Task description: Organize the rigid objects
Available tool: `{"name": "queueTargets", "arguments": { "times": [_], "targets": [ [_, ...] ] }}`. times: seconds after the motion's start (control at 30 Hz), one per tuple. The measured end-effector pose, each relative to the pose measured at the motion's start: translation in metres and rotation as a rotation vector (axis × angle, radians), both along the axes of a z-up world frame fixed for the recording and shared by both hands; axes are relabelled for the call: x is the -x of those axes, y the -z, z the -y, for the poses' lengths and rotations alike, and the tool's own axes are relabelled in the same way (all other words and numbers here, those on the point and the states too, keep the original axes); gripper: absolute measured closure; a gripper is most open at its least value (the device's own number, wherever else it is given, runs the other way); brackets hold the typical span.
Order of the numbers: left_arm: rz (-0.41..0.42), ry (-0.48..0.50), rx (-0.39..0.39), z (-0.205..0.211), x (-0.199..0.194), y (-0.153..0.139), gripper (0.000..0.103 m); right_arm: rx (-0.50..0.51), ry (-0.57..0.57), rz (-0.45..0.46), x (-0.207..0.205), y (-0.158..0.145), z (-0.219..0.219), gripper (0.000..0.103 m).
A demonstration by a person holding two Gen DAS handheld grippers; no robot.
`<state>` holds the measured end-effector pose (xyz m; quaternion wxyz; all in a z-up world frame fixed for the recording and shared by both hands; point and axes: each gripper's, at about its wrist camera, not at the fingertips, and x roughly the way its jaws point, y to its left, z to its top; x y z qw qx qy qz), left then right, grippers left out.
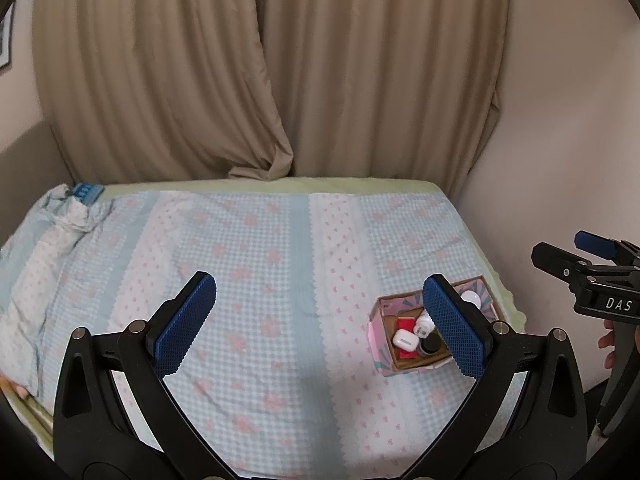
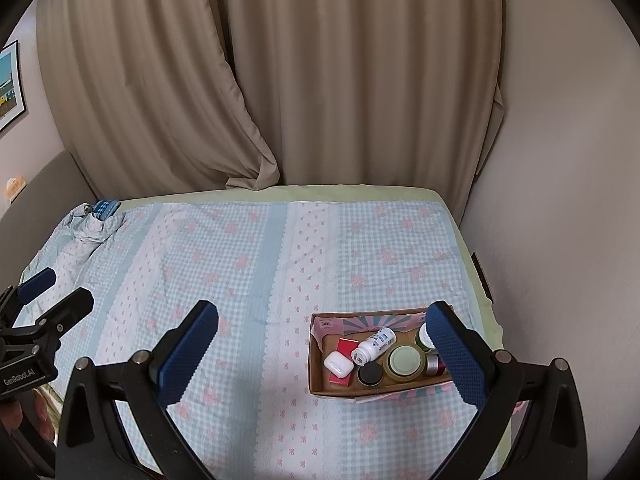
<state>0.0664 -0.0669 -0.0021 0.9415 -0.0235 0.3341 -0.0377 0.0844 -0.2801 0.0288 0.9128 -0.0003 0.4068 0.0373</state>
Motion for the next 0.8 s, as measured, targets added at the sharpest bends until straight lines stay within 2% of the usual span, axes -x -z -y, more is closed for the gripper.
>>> {"name": "queueTargets", "arguments": {
  "times": [0.23,0.4,0.6,0.8],
  "targets": [
    [0.04,-0.021,-0.012,-0.001,0.002,-0.006,0.0,0.003,0.001,0.009,-0.002,-0.005,-0.003,0.0],
    [0.019,-0.039,-0.019,-0.004,-0.002,-0.003,0.0,0.003,0.002,0.009,-0.002,-0.006,-0.005,0.0],
    [-0.014,-0.051,0.033,-0.014,-0.009,0.003,0.0,0.009,0.009,0.011,-0.002,-0.006,-0.006,0.0],
    [0.009,-0.053,0.01,-0.02,-0.016,0.007,0.0,0.015,0.025,-0.007,-0.013,-0.001,-0.007,0.0]
  ]
}}
